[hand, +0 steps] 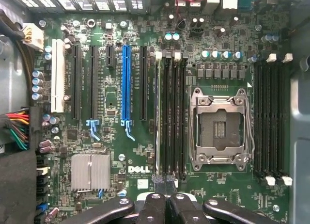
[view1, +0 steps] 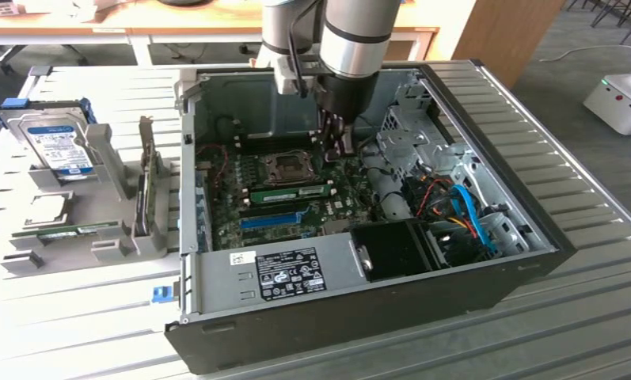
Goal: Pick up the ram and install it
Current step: 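Press down the ram until it locks into place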
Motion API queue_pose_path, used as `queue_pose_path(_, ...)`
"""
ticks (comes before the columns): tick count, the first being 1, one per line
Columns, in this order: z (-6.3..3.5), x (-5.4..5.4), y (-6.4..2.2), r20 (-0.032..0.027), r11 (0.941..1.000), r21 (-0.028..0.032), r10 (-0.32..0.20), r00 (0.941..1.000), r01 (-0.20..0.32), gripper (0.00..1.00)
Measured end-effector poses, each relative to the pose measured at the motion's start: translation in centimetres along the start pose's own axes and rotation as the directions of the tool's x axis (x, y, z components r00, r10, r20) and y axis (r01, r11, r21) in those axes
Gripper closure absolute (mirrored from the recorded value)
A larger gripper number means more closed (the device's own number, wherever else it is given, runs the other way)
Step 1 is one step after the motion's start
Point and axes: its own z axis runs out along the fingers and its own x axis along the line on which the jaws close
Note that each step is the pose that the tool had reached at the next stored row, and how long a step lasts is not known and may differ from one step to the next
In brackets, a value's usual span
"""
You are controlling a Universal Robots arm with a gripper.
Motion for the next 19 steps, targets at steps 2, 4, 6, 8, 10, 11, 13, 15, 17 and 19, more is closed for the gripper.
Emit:
queue_pose_path(2,0.22,0.0,0.0,0.0001,1.0,0.0,0.0,1.0,0.0,0.89)
queue_pose_path(4,0.44,0.0,-0.01,0.0001,1.0,0.0,0.0,1.0,0.0,0.89)
queue_pose_path(6,0.66,0.0,-0.01,0.0001,1.0,0.0,0.0,1.0,0.0,0.89)
queue_pose_path(8,0.87,0.0,-0.02,0.0001,1.0,0.0,0.0,1.0,0.0,0.89)
queue_pose_path(10,1.09,0.0,-0.02,0.0001,1.0,0.0,0.0,1.0,0.0,0.89)
queue_pose_path(11,1.2,0.0,-0.03,0.0001,1.0,0.0001,0.0,1.0,0.0,0.89)
queue_pose_path(13,1.41,0.0,-0.03,0.0,1.0,0.0,0.0,1.0,0.0,0.89)
queue_pose_path(15,1.62,0.0,-0.03,0.0,1.0,0.0,0.0,1.0,0.0,0.89)
queue_pose_path(17,1.84,0.0,-0.04,0.0001,1.0,0.0,0.0,1.0,0.0,0.89)
queue_pose_path(19,2.04,0.0,-0.04,0.0,1.0,0.0,0.0,1.0,0.0,0.89)
